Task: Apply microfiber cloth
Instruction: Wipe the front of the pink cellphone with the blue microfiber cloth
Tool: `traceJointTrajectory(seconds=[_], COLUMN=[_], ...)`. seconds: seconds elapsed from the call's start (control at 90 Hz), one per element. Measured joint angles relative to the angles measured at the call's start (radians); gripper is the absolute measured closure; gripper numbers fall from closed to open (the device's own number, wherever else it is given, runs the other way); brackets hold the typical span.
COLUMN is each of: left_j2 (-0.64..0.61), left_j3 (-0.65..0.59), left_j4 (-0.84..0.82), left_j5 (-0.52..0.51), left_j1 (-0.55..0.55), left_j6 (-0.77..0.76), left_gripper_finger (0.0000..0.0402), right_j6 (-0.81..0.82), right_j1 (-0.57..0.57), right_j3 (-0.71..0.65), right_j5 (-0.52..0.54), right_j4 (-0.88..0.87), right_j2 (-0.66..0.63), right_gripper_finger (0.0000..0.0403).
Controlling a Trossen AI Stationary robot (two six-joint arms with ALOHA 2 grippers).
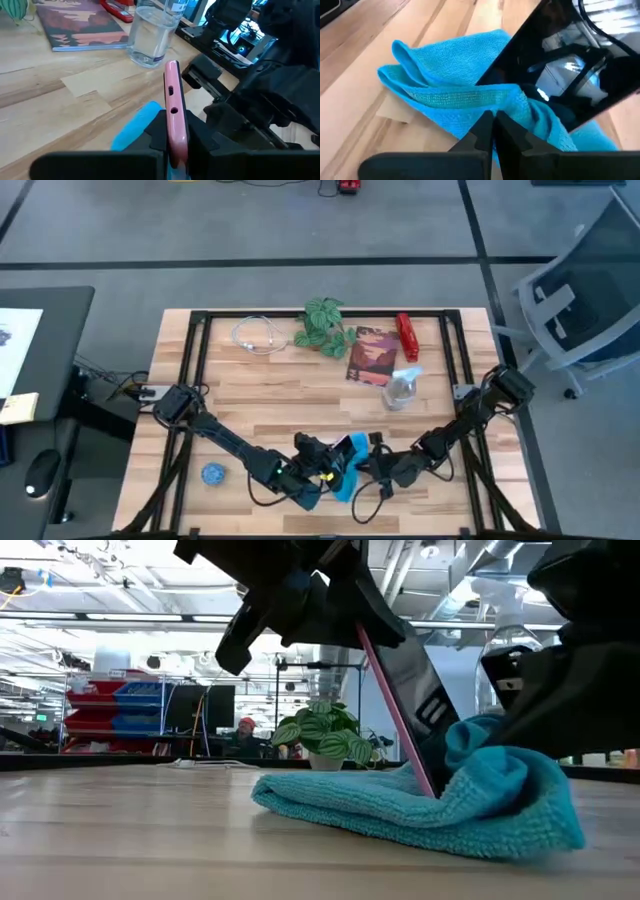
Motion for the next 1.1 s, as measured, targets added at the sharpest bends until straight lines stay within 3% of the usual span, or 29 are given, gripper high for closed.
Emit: traceJointTrajectory(seconds=[0.133, 0.356, 0.511, 0.622, 0.722, 0.856, 0.989, 1.1], left_j2=[0.0, 0.0, 0.0, 0.0, 0.0, 0.0, 0.0, 0.0], left_j3=[0.0, 0.0, 0.0, 0.0, 0.0, 0.0, 0.0, 0.0], left_j4=[0.002, -0.001, -0.001, 0.0, -0.001, 0.0, 0.0, 0.0], left_j5=[0.003, 0.009, 0.01, 0.011, 0.014, 0.015, 0.015, 0.016], left_j1=[0.006, 0.007, 0.007, 0.007, 0.007, 0.006, 0.006, 0.006], left_j6=[0.001, 0.016, 0.025, 0.027, 0.028, 0.028, 0.029, 0.029], left_gripper_finger=[0.0387, 0.0387, 0.0386, 0.0386, 0.0386, 0.0386, 0.0386, 0.0386], right_j6=[-0.045, -0.078, -0.076, 0.035, 0.243, 0.434, 0.457, 0.361], right_j1=[-0.013, 0.026, 0.071, 0.096, 0.11, 0.1, 0.077, 0.06], right_j3=[0.011, 0.022, 0.022, 0.022, 0.022, 0.022, 0.025, 0.024], right_j5=[-0.055, -0.044, -0.046, -0.014, 0.067, 0.106, 0.134, 0.135], right_j4=[0.036, 0.013, -0.079, -0.212, -0.391, -0.556, -0.479, -0.305], right_j2=[0.051, 0.057, -0.043, -0.111, -0.151, -0.127, -0.058, -0.002], right_gripper_finger=[0.0403, 0.04, 0.0351, 0.0294, 0.0247, 0.0204, 0.0198, 0.0229])
